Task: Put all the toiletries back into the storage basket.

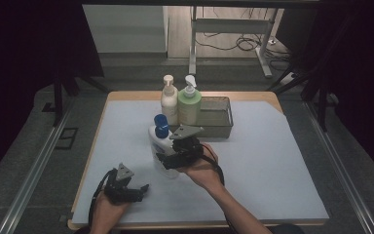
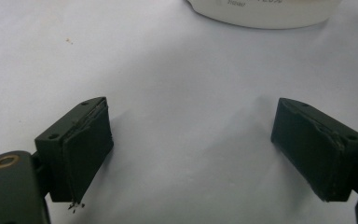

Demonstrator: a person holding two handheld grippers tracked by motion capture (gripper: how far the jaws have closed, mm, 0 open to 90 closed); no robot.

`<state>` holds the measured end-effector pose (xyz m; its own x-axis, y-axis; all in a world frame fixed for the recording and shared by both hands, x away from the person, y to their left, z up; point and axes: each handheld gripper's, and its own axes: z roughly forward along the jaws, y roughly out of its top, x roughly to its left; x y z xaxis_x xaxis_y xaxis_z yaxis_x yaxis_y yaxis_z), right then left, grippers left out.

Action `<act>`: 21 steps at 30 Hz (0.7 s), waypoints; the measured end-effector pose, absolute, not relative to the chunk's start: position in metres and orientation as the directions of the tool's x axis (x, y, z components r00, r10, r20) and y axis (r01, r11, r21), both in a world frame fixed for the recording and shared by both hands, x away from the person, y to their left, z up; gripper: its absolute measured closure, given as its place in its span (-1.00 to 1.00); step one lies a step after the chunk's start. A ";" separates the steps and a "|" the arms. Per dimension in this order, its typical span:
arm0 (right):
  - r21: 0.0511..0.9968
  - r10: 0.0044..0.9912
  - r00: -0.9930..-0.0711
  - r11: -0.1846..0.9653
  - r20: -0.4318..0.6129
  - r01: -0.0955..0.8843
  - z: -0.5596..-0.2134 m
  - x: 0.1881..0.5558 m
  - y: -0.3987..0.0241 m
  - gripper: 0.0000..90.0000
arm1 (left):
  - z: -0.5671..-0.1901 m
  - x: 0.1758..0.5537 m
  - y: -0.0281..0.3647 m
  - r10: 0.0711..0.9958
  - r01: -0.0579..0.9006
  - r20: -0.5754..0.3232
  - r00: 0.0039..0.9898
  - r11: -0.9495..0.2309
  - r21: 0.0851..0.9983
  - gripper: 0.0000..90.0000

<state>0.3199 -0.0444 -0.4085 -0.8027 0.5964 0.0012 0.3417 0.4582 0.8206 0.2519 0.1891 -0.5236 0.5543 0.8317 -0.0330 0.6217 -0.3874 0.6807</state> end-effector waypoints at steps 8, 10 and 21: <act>0.831 0.613 -0.789 0.456 -0.033 0.320 -0.412 0.321 -0.031 -0.36 | -0.524 0.252 0.189 0.832 0.622 -0.033 0.554 -0.387 0.681 -0.73; 0.831 0.610 -0.791 0.458 -0.034 0.317 -0.413 0.321 -0.028 -0.25 | -0.524 0.252 0.189 0.832 0.622 -0.033 0.554 -0.388 0.681 -0.73; 0.838 0.607 -0.795 0.442 -0.017 0.320 -0.413 0.322 -0.031 -0.12 | -0.524 0.252 0.189 0.831 0.622 -0.033 0.555 -0.388 0.680 -0.73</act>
